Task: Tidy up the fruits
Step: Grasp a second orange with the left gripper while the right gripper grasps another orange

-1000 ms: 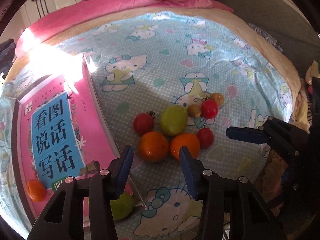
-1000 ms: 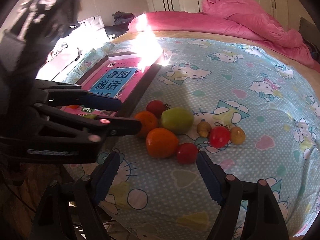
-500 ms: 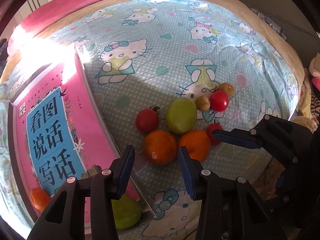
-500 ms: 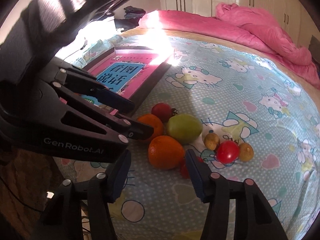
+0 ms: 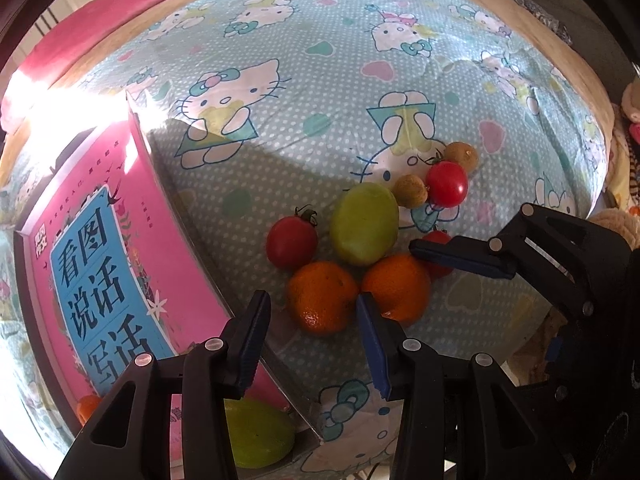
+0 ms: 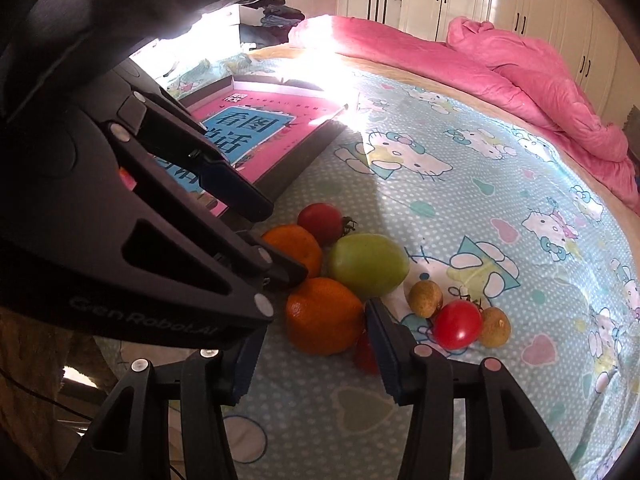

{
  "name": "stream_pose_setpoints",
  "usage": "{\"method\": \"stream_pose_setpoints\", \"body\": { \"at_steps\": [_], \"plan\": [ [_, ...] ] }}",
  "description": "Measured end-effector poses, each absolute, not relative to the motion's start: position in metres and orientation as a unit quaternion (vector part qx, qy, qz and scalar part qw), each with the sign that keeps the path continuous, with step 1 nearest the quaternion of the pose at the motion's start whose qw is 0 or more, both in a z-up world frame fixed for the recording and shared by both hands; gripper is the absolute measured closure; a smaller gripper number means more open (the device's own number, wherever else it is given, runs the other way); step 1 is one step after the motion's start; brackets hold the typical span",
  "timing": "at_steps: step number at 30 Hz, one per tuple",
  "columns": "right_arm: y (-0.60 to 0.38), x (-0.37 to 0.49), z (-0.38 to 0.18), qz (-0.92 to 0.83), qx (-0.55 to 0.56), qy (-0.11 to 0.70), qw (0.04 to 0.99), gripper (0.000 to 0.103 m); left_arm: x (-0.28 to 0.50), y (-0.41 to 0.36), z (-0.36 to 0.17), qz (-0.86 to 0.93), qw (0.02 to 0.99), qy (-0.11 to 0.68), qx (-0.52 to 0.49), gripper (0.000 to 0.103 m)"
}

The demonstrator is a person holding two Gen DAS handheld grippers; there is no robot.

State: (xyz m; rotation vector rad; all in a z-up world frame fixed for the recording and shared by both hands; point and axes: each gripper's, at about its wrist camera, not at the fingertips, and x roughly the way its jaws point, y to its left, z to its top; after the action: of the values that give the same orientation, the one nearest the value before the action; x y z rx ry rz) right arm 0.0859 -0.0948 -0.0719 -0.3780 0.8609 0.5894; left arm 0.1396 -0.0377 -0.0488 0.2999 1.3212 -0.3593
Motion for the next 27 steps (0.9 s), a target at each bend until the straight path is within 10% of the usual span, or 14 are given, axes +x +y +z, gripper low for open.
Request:
{"method": "stream_pose_setpoints", "body": {
  "at_steps": [27],
  "plan": [
    [-0.152, 0.095, -0.051, 0.271, -0.053, 0.411, 0.869, 0.061, 0.152, -0.060, -0.074, -0.169, 0.731, 0.644, 0.147, 0.057]
  ]
}}
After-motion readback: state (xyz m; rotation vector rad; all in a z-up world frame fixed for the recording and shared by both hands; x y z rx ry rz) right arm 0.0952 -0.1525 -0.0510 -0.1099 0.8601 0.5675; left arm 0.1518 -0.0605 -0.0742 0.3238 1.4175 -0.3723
